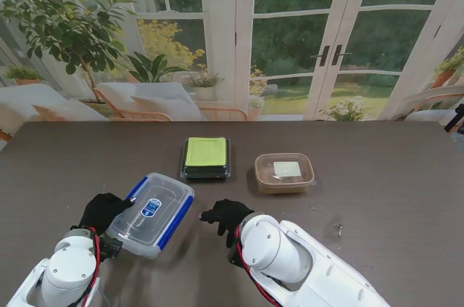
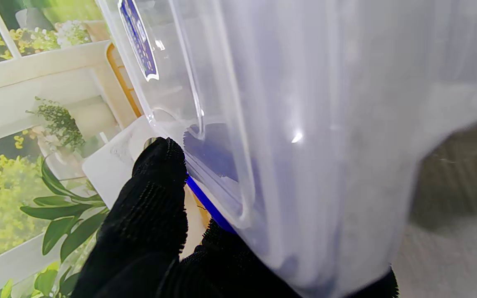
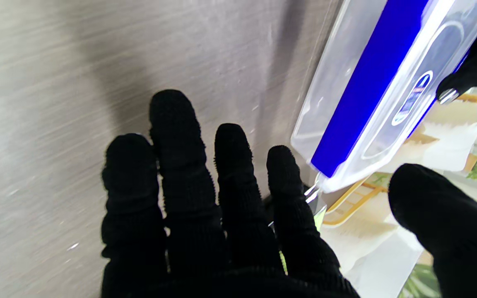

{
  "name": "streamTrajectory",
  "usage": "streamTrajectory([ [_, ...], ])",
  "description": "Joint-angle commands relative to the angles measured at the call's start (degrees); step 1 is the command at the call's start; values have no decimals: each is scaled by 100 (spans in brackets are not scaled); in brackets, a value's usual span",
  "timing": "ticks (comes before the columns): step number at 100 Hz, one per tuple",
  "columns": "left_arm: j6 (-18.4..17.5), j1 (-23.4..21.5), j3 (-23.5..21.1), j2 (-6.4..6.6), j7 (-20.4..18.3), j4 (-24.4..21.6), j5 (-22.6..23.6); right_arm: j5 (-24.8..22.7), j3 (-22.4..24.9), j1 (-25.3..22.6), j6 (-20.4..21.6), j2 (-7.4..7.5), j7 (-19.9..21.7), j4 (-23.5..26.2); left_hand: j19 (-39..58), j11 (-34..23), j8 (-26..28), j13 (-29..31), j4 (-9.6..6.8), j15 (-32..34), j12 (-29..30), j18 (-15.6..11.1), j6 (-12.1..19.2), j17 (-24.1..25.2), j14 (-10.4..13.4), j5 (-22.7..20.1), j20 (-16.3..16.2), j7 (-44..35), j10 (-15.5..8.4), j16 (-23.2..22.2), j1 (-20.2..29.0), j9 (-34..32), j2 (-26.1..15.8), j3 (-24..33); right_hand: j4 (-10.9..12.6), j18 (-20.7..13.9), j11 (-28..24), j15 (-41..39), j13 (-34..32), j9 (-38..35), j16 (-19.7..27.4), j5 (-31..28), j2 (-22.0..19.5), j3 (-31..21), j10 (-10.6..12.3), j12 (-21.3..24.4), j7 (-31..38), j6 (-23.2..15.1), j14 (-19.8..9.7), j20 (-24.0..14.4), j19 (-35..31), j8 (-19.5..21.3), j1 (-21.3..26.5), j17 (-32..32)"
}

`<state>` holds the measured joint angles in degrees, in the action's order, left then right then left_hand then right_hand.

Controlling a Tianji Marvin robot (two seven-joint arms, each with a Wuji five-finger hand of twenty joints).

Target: Pair container bodies with their lids

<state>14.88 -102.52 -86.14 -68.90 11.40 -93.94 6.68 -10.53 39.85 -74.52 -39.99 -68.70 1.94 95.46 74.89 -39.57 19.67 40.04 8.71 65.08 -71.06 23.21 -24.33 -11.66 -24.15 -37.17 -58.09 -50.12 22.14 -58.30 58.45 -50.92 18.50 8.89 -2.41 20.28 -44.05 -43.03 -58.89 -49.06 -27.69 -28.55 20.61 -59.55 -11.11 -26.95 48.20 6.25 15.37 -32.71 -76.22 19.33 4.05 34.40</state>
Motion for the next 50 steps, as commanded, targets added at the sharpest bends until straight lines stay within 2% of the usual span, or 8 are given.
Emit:
streamTrajectory([
  [1,83,-107,-19,-31,-101,-78,16,46,-118,72,40,-175,78,-39,173,-323,272,251,-362,320,-138,-140,314,58,-294,0,-106,-600,-172,23,970,-270,-162,884,-124,153,82,-80,-129,-150,-89,144,45,-31,73,35,-82,-203,61,-86,-289,-157,-82,-186],
  [19,237,-241,-29,5,-188,-191,206,100,-537,419,2,-377,-15,-331,146,-276,258,207,-359,291,-59,-161,321,108,-313,0,-119,-577,-165,33,934,-248,-194,844,-105,130,95,-138,-213,-207,-124,321,12,-53,113,20,-349,-247,-10,-91,-334,-273,-72,-98],
  [20,251,-244,-28,8,-194,-198,222,100,-558,439,1,-387,-19,-351,139,-339,260,207,-388,290,214,-160,334,106,-314,-5,-134,-569,-162,35,955,-222,-256,695,-105,127,96,-145,-222,-210,-128,334,9,-52,111,20,-365,-247,-11,-92,-338,-280,-74,-93],
  [31,379,-279,-34,46,-315,-261,354,68,-787,665,16,-483,-21,-584,121,-413,239,194,-434,279,476,-176,350,123,-319,-37,-150,-515,-160,39,856,-189,-532,253,-94,128,92,-240,-306,-263,-170,527,-6,-67,144,7,-535,-179,-12,-115,-417,-358,-75,-12],
  [32,387,-281,-35,49,-328,-265,362,64,-808,686,20,-491,-18,-607,121,-403,301,194,-539,274,490,-176,349,123,-319,-109,-149,-410,-161,42,816,-194,-729,-43,-93,128,92,-248,-317,-266,-174,556,-8,-67,143,7,-550,-174,-14,-117,-422,-364,-77,-5],
  [35,410,-286,-39,60,-365,-276,389,55,-870,752,33,-517,-9,-679,114,-396,334,180,-592,263,501,-183,356,138,-323,-90,-144,-385,-156,46,993,-181,-749,-277,-89,124,92,-265,-332,-277,-181,626,-15,-70,157,5,-589,-163,-29,-120,-437,-382,-76,13],
  [39,433,-290,-43,72,-405,-287,426,49,-949,837,52,-556,-3,-780,114,-384,213,178,-483,261,262,-182,361,140,-323,-33,-143,-516,-154,50,1087,-193,-337,373,-84,125,90,-296,-365,-304,-195,698,-20,-75,163,2,-635,-154,-33,-125,-460,-405,-75,43],
  [50,506,-312,-60,112,-543,-328,521,76,-1128,1039,90,-681,1,-1043,95,-296,221,160,-437,244,276,-203,373,166,-324,-35,-129,-501,-167,56,1005,-190,-333,476,-78,113,102,-324,-377,-303,-210,889,-40,-65,181,-1,-709,-116,-36,-125,-476,-446,-83,52],
])
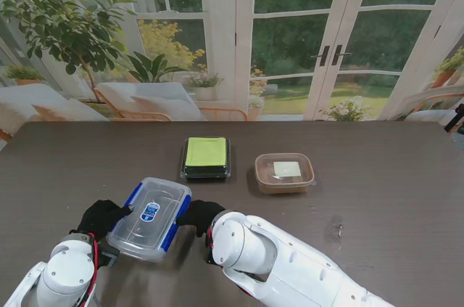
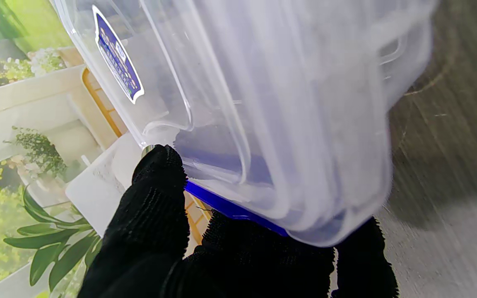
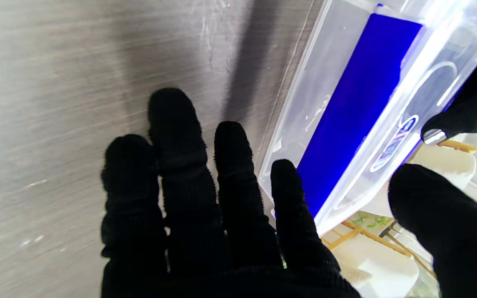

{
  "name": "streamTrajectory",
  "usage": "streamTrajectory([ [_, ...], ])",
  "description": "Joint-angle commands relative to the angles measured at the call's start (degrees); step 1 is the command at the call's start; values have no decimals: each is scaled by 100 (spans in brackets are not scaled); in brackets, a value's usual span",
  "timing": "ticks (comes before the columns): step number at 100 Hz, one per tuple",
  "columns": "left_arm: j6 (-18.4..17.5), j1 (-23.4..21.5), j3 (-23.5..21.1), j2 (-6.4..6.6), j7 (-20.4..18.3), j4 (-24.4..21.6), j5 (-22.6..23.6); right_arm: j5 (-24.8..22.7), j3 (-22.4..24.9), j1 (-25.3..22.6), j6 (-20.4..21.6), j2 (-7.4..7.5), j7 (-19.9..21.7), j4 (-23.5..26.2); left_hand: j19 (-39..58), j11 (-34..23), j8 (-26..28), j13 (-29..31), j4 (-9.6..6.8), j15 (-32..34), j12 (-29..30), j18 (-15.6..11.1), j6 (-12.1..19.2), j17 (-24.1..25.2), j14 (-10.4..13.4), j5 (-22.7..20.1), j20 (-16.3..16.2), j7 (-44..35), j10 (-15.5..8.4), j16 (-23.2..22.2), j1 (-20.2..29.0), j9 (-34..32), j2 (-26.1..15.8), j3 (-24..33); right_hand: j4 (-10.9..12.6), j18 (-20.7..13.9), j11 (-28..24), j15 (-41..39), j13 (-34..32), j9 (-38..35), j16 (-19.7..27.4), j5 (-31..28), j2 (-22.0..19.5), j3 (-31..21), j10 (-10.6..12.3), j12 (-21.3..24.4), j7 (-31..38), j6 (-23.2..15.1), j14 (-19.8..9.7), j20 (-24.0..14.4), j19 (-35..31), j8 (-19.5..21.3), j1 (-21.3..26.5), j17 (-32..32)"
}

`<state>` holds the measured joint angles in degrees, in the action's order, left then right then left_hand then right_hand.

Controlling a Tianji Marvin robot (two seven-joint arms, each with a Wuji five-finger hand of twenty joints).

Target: Pair container bodies with their lids

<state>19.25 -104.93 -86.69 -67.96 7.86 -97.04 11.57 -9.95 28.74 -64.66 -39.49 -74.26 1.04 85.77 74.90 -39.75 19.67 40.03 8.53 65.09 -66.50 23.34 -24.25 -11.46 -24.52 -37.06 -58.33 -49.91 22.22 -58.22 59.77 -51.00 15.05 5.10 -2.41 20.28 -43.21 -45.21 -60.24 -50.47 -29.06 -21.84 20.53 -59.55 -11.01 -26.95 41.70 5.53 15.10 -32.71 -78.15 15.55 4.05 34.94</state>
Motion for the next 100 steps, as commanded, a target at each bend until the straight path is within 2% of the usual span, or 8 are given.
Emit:
streamTrajectory([
  [1,75,-73,-7,22,-200,-23,43,23,-29,67,44,-136,88,-94,93,-273,221,162,-418,242,-172,-217,366,146,-287,-46,-105,-522,-176,48,870,-181,10,855,-77,113,17,-106,-242,-162,-73,227,-32,-64,169,-2,-60,-47,-8,-124,-283,-69,-83,-2],
  [2,81,-76,-8,25,-210,-27,54,30,-40,79,50,-146,86,-113,93,-270,221,161,-417,242,-166,-217,367,146,-287,-47,-104,-522,-178,49,867,-182,9,853,-78,113,19,-104,-235,-156,-73,242,-32,-59,171,-2,-63,-48,-13,-124,-283,-71,-91,-3],
  [6,115,-86,-11,37,-247,-50,95,63,-75,119,77,-188,74,-182,102,-352,329,162,-572,240,63,-219,355,135,-287,-116,-92,-377,-181,50,762,-169,-599,-70,-76,112,21,-103,-229,-143,-73,255,-38,-56,183,-3,-59,-60,-29,-122,-283,-75,-88,-6],
  [9,142,-97,-16,46,-280,-72,120,87,-95,139,98,-219,58,-226,99,-313,235,162,-485,240,-87,-216,349,138,-287,-55,-86,-490,-187,50,952,-187,-111,553,-74,111,19,-100,-222,-143,-74,259,-37,-58,179,-5,-56,-76,-26,-121,-282,-78,-80,-11],
  [14,184,-120,-24,60,-329,-112,152,125,-127,169,143,-272,22,-300,96,-338,222,161,-452,239,29,-222,367,143,-286,-44,-83,-511,-179,51,923,-165,-25,725,-74,110,21,-98,-215,-129,-74,276,-39,-53,183,-6,-58,-81,-23,-119,-281,-84,-83,-13],
  [17,204,-131,-27,64,-345,-134,166,145,-143,184,176,-306,-6,-344,96,-239,209,161,-412,238,-223,-225,368,144,-285,-52,-78,-517,-181,52,872,-199,36,911,-73,108,20,-96,-212,-124,-74,279,-34,-55,188,-7,-55,-81,-27,-118,-279,-86,-83,-18],
  [56,574,-164,-86,99,-496,-394,291,421,-353,325,431,-671,-229,-659,75,-319,188,132,-414,199,-269,-238,376,185,-292,-44,-58,-484,-155,69,911,-171,92,970,-77,76,14,-97,-177,-78,-82,275,-36,-63,191,-9,-21,-71,-41,-116,-279,-116,-91,-57],
  [100,434,748,-130,233,-1089,217,242,677,-519,711,455,-1176,-442,-1218,79,-264,182,133,-392,188,-287,-225,382,186,-315,-51,-65,-471,-153,78,868,-186,85,1011,-78,86,7,-106,-182,-85,-88,243,-23,-87,186,-8,1,-32,-37,-120,-278,-134,-82,-73],
])
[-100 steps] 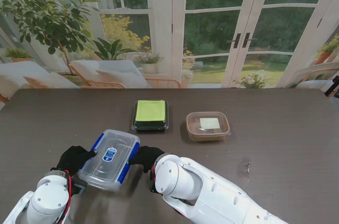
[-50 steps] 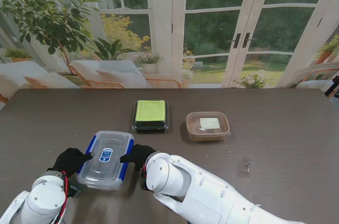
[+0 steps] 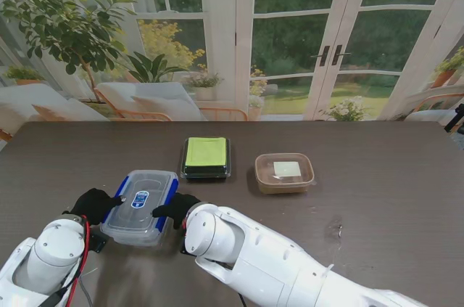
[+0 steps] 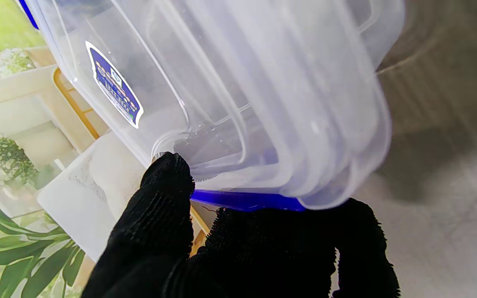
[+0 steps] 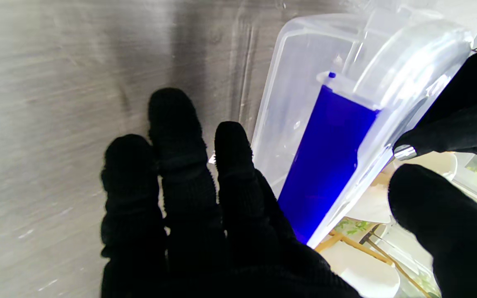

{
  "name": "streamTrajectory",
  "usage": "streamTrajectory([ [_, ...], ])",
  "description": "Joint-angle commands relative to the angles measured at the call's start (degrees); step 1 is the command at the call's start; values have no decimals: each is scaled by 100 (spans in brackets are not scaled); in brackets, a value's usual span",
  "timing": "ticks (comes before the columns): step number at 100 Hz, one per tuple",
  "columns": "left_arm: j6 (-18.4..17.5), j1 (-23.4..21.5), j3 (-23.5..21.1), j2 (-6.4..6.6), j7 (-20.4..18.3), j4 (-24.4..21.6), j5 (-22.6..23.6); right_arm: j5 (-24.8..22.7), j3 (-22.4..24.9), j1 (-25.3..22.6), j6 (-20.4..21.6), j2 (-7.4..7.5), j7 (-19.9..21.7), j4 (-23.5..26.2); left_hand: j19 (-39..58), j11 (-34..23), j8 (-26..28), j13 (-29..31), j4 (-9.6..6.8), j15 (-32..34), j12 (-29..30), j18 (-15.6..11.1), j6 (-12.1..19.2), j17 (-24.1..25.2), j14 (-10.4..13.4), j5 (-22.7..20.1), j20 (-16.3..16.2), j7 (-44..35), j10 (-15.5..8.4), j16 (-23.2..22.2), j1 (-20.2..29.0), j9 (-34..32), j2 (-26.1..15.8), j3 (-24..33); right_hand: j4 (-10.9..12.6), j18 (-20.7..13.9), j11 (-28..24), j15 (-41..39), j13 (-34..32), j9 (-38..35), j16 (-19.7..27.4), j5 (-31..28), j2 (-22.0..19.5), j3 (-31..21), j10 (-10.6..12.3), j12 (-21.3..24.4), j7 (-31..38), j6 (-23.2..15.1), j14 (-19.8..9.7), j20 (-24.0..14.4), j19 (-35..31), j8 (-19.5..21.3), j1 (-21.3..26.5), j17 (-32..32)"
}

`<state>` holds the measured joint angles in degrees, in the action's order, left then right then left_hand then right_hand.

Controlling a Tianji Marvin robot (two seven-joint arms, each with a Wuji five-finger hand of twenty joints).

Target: Pair container bodies with their lids

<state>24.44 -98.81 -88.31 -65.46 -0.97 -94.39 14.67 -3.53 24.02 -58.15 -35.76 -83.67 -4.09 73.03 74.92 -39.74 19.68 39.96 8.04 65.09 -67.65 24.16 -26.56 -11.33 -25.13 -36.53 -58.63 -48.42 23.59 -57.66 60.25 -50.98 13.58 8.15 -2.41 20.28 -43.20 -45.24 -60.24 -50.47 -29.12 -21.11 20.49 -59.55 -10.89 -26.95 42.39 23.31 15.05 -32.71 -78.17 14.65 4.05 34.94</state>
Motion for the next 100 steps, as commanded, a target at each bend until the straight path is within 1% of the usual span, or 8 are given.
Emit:
streamTrajectory([
  [1,-90,153,31,-14,-219,-33,-72,39,-51,70,83,-248,66,38,77,-264,180,138,-343,188,-171,-307,615,174,-254,-104,-35,-620,-288,22,821,-189,231,708,-80,87,6,-101,-178,-88,-82,176,-20,-85,176,-8,-69,-1807,-30,-121,-276,-45,-87,-73],
  [22,-157,436,51,29,-420,215,-110,135,-146,269,99,-536,-13,-348,70,-248,168,120,-337,182,-140,-316,609,200,-274,-92,-36,-599,-281,23,817,-182,215,709,-81,88,8,-97,-177,-91,-81,173,-23,-91,177,-7,-70,-1802,-30,-124,-276,-52,-91,-70],
  [47,-161,531,47,49,-514,292,-129,204,-250,486,156,-870,-92,-807,53,-260,147,63,-342,160,-154,-348,614,263,-275,-84,-39,-560,-270,24,846,-149,221,713,-83,83,6,-97,-187,-88,-82,200,-35,-79,185,-8,-57,-1801,-55,-127,-277,-52,-101,-65],
  [51,-187,539,46,51,-524,310,-145,212,-259,511,172,-924,-119,-882,46,-269,140,53,-346,154,-179,-357,614,278,-278,-74,-38,-545,-266,25,862,-146,232,720,-83,83,6,-94,-182,-88,-82,198,-33,-80,176,-7,-54,-1801,-23,-127,-277,-52,-97,-65],
  [71,-297,690,96,59,-584,466,-208,178,-342,701,299,-1185,-185,-1310,-11,-163,61,-28,-351,59,-375,-409,649,360,-299,-104,-10,-375,-259,47,938,-118,226,747,-84,82,4,-96,-191,-92,-84,228,-47,-77,213,-8,-59,-1815,-64,-127,-276,-56,-107,-65],
  [88,-443,976,162,65,-633,786,-240,159,-381,906,400,-1420,-229,-1752,-56,-79,27,-89,-355,-26,-420,-431,664,420,-312,-106,24,-279,-253,75,978,-100,214,745,-78,80,2,-99,-212,-100,-86,290,-57,-72,228,-9,-53,-1824,-81,-127,-275,-56,-103,-65],
  [93,-498,1093,195,69,-657,914,-245,173,-382,964,449,-1500,-255,-1917,-60,-53,26,-97,-355,-44,-431,-430,675,425,-317,-123,32,-264,-251,81,986,-99,218,740,-75,79,2,-101,-215,-106,-88,303,-54,-82,216,-9,-49,-1831,-34,-127,-275,-57,-94,-65],
  [100,-572,1276,252,68,-686,1110,-282,184,-392,1053,526,-1618,-265,-2177,-66,-19,25,-107,-357,-67,-440,-433,673,435,-326,-132,43,-241,-247,89,993,-99,215,735,-75,71,-4,-115,-238,-119,-94,350,-65,-82,237,-11,-49,-1836,-82,-125,-275,-59,-100,-47],
])
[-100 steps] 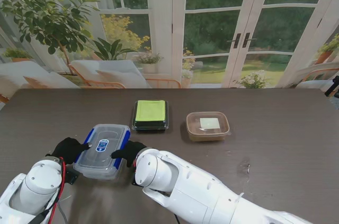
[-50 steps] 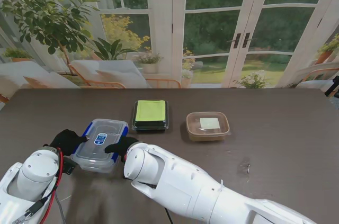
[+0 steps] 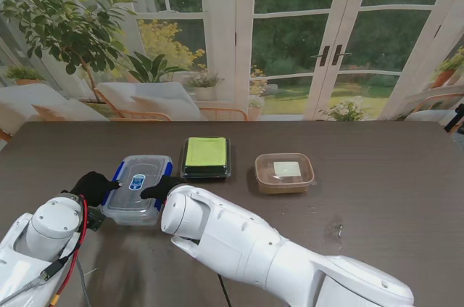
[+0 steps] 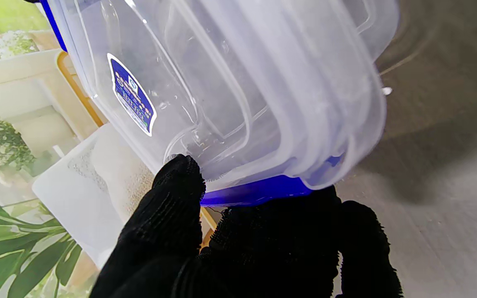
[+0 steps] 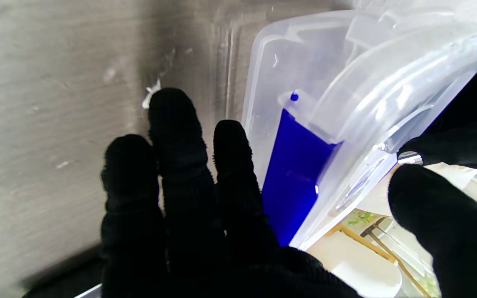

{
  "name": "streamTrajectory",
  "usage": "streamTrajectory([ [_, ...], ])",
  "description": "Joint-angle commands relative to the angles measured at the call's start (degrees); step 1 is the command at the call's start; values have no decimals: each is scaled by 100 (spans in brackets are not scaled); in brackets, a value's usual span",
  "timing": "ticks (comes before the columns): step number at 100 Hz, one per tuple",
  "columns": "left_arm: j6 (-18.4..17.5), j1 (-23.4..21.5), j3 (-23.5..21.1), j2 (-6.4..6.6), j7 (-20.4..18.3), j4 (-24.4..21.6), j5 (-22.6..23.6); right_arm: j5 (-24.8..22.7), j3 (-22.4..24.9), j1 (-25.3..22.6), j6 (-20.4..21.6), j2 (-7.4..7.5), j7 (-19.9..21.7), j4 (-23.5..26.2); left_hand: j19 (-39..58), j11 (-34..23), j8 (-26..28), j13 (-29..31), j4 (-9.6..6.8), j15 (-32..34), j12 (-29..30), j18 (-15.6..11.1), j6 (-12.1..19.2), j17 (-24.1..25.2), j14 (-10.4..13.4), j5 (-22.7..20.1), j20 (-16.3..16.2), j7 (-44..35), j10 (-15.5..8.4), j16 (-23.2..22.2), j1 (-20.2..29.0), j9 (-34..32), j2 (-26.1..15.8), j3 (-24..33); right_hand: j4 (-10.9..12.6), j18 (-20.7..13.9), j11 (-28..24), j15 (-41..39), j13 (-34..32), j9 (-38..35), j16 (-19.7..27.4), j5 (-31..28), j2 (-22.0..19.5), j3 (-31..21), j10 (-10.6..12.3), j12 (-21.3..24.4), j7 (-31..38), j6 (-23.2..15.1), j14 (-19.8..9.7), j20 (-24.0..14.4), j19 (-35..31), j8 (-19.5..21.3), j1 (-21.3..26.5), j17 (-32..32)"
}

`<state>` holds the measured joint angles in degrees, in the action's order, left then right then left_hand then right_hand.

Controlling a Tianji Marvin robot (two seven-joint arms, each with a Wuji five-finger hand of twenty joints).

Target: Pair container bodies with their lids

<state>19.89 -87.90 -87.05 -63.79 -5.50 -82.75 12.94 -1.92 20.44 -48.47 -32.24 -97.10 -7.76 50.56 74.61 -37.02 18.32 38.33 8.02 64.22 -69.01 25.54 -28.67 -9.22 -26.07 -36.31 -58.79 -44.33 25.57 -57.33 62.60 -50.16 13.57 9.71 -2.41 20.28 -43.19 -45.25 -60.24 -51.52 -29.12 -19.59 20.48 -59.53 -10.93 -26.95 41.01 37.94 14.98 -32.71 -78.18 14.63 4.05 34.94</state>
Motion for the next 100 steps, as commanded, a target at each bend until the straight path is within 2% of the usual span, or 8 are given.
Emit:
streamTrajectory([
  [1,-127,210,135,-99,-239,-28,-115,25,-34,97,185,-293,99,33,-37,-287,158,57,-356,19,-305,-571,884,226,-232,-151,60,-643,-444,56,761,-182,216,579,-75,68,-5,-116,-239,-13,-95,206,-65,-85,241,-11,90,-3294,-71,-125,-275,-56,-100,-45],
  [30,-429,913,387,-71,-452,756,-142,149,16,400,591,-850,21,-1156,-46,-216,151,37,-357,-38,-322,-579,902,243,-240,-157,90,-567,-444,79,768,-180,191,550,-76,99,-12,-170,-272,-45,-117,387,-53,-118,246,-11,111,-3297,-62,-128,-277,-57,-110,-40],
  [58,-593,1318,589,-87,-506,1277,-199,179,109,629,900,-1283,19,-2056,-44,-197,143,18,-367,-55,-335,-581,917,268,-260,-133,102,-508,-438,83,780,-168,188,525,-83,101,-26,-248,-304,-48,-144,716,-47,-110,278,-8,143,-3249,-57,-147,-296,-68,-128,-35],
  [74,-687,1507,669,-100,-517,1538,-227,953,-486,879,905,-1302,-170,-2205,-45,-193,124,2,-370,-59,-366,-593,946,284,-248,-117,107,-449,-448,82,802,-145,180,516,-82,96,-39,-265,-313,-46,-146,917,-51,-104,293,-4,176,-3234,-69,-155,-301,-74,-128,-35],
  [100,-877,1793,788,-116,-558,1943,-266,1695,-995,1100,845,-1325,-313,-2323,-46,-175,113,-22,-375,-57,-422,-628,1022,310,-245,-75,112,-362,-459,78,828,-124,176,498,-82,102,-48,-279,-323,-47,-144,1090,-74,-92,333,7,247,-3196,-65,-166,-308,-95,-140,-28],
])
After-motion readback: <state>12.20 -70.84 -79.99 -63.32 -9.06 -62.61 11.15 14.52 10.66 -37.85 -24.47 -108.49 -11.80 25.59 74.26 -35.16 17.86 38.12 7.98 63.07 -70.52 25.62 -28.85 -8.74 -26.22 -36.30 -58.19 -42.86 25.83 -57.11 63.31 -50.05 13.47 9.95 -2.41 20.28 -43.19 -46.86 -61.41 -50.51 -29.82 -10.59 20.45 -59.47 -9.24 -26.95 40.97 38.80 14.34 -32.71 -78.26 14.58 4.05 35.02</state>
